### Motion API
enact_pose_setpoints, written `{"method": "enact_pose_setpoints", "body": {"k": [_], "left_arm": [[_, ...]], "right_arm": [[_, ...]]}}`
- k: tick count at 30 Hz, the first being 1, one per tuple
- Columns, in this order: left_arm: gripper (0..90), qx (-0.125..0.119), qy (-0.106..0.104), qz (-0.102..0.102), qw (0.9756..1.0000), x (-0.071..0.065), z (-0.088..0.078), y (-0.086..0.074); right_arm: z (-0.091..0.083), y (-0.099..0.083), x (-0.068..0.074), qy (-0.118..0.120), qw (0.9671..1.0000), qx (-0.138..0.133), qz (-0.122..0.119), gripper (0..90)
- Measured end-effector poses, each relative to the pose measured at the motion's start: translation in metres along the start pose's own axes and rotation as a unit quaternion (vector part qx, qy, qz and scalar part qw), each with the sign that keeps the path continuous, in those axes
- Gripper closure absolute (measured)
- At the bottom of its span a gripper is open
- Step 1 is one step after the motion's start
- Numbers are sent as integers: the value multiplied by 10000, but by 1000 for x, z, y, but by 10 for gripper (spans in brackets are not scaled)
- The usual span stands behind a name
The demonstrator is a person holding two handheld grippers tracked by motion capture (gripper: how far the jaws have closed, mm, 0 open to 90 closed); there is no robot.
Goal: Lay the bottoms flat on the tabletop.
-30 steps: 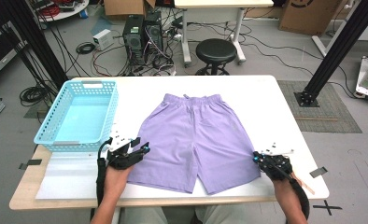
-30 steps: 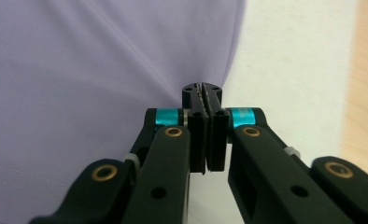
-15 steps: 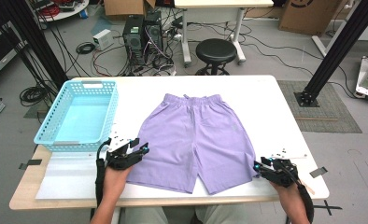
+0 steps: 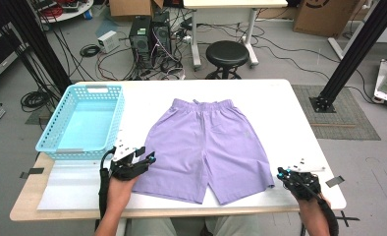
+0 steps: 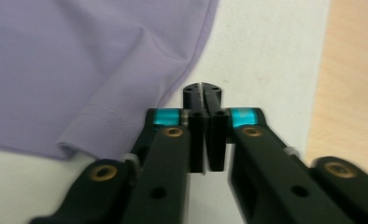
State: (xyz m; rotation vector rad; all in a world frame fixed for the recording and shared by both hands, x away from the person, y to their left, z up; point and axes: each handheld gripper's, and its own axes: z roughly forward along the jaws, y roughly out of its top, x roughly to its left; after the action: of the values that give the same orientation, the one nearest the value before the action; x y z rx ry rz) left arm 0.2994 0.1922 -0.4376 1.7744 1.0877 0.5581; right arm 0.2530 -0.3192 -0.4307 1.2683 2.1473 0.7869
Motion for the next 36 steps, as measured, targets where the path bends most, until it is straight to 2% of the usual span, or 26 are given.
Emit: {"method": "enact_pose_setpoints", "body": {"k": [1, 2, 3, 7, 9, 11, 14, 15, 19, 22, 24, 26, 29, 31, 32, 33, 34, 36], "left_arm": [[542, 0, 9, -5, 10000, 0, -1, 0], [541, -9, 15, -15, 10000, 1, -1, 0], [542, -26, 16, -19, 10000, 1, -2, -1], [542, -30, 8, -20, 10000, 0, -3, -1], [542, -33, 10, -20, 10000, 1, -3, -1], [542, -34, 4, -29, 10000, 1, -3, -1], [542, -18, -2, -32, 10000, 0, -3, -3], [542, -16, -5, -28, 10000, 1, -3, -3], [542, -10, -3, -38, 10000, 1, -5, -4], [537, 12, -1, -41, 10000, 1, -7, -5], [534, 53, -2, -35, 10000, 2, -7, -6], [531, 83, -1, -36, 10000, 1, -8, -7], [532, 155, 17, -16, 9999, 1, -11, -8], [536, 203, 23, -1, 9998, 1, -13, -9], [538, 220, 19, 11, 9998, 0, -15, -10], [540, 236, 24, 24, 9997, 0, -16, -11], [544, 262, 19, 29, 9997, -1, -17, -12], [552, 314, 12, 69, 9995, -3, -20, -14]], "right_arm": [[-1, -1, -3, 189, 9996, -72, 180, 756], [0, -3, -5, 460, 9980, -105, 415, 729], [3, -4, -5, 675, 9963, -75, 530, 695], [17, -6, 6, 922, 9943, 6, 538, 648], [18, -5, 13, 745, 9965, -12, 369, 672], [16, -4, 14, 653, 9977, 52, 183, 895], [13, -2, 19, 428, 9988, 144, -174, 900], [11, -2, 20, 261, 9992, 151, -257, 900], [-3, -3, 10, -218, 9995, 43, -223, 897], [-8, -5, 5, -187, 9997, 61, -140, 822], [-10, -5, 5, -88, 9999, -54, -110, 764], [-6, -3, 6, 2, 9999, -107, -81, 729], [7, -1, 9, 327, 9994, -78, -36, 687], [17, -2, 10, 417, 9991, 29, -22, 700], [18, -4, 10, 440, 9990, -5, 40, 723], [18, -5, 9, 524, 9985, 22, 161, 775], [15, -5, 7, 538, 9984, 96, 173, 834], [11, -4, 7, 465, 9986, 235, 40, 842]]}}
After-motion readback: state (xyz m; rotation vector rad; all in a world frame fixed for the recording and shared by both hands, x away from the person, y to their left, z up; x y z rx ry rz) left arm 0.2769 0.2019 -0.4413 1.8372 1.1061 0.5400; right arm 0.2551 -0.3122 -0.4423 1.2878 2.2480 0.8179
